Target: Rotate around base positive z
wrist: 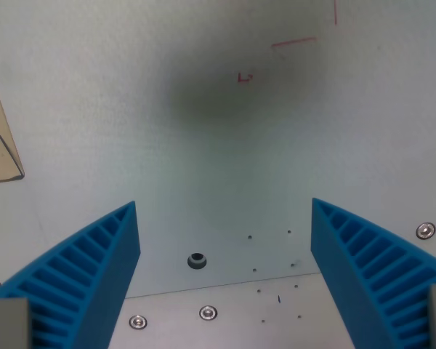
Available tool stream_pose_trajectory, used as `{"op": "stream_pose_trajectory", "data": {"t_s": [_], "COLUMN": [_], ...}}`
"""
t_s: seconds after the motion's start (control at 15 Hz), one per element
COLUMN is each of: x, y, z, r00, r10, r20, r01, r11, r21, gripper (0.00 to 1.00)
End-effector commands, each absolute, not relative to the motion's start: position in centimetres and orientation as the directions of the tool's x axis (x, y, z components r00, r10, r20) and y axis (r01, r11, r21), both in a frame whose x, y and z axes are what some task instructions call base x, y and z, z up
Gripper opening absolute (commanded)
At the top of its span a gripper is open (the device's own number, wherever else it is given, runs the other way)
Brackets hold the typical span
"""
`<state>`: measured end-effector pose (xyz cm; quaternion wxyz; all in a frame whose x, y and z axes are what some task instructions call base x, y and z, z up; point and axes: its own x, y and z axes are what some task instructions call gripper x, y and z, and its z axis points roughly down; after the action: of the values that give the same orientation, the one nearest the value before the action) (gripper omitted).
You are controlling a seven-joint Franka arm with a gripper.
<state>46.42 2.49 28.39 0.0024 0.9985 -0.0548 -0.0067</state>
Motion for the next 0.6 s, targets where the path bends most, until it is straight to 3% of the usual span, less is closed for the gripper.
{"op": "stream_pose_trajectory", "data": {"t_s": [0.07, 0.6], "x": [46.42, 46.42], "y": [2.49, 2.49], "z": [28.54, 28.54], "r00": [0.995, 1.0], "r10": [-0.096, 0.01], "r20": [-0.01, -0.01], "r01": [-0.096, 0.01], "r11": [-0.995, -1.0], "r21": [0.005, 0.006], "gripper": [1.0, 1.0]}}
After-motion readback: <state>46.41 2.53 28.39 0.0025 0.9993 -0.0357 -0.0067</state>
